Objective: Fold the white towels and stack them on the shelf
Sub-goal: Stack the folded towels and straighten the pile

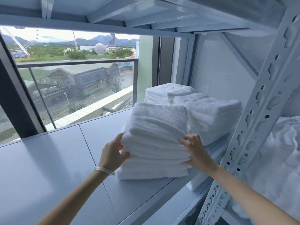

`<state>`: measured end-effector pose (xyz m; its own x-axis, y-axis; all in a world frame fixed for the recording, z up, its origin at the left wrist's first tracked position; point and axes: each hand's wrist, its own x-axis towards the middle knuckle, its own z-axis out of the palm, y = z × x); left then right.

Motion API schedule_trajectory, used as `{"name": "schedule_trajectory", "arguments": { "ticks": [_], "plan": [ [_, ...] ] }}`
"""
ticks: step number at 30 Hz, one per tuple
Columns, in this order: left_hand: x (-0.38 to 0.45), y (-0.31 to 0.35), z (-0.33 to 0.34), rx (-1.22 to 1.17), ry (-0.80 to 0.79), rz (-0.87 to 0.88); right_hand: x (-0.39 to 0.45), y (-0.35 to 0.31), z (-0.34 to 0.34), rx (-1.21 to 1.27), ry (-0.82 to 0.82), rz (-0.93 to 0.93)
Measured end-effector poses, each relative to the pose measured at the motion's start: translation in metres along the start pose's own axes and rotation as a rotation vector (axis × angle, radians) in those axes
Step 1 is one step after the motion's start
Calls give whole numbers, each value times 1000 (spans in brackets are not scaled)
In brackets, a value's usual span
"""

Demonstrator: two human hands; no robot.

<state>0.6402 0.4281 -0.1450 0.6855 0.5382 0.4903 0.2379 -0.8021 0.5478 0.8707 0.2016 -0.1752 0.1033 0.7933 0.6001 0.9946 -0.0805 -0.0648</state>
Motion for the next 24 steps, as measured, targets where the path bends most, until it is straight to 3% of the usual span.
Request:
{"name": "schedule_trajectory", "arguments": {
  "ticks": [2,5,9,11,13,17,18,20,22,24],
  "plan": [
    [-25,2,1,-40,34,55,1,9,-2,42,12,7],
    [-47,-11,-6,-83,-89,52,15,15,-13,-82,-57,88],
    [-65,-8,15,-68,-354,-33,47,8,-29,-380,-366,345],
    [-69,2,41,41,-295,-37,61,5,-38,-402,-519,420],
    [-65,15,64,66,-118,-16,70,-3,-56,-211,-575,384],
    [-49,53,90,61,-182,-105,93,-53,-83,423,-432,304],
    [-45,59,96,48,-220,-105,98,-59,-77,436,-351,304],
    [-40,61,101,24,-273,-58,105,-61,-59,235,-233,279],
    [-37,53,100,-31,-304,-46,102,-51,-42,-4,-215,256],
    [-35,47,101,-59,-309,-68,92,-47,-32,-14,-159,223]
  ]
}}
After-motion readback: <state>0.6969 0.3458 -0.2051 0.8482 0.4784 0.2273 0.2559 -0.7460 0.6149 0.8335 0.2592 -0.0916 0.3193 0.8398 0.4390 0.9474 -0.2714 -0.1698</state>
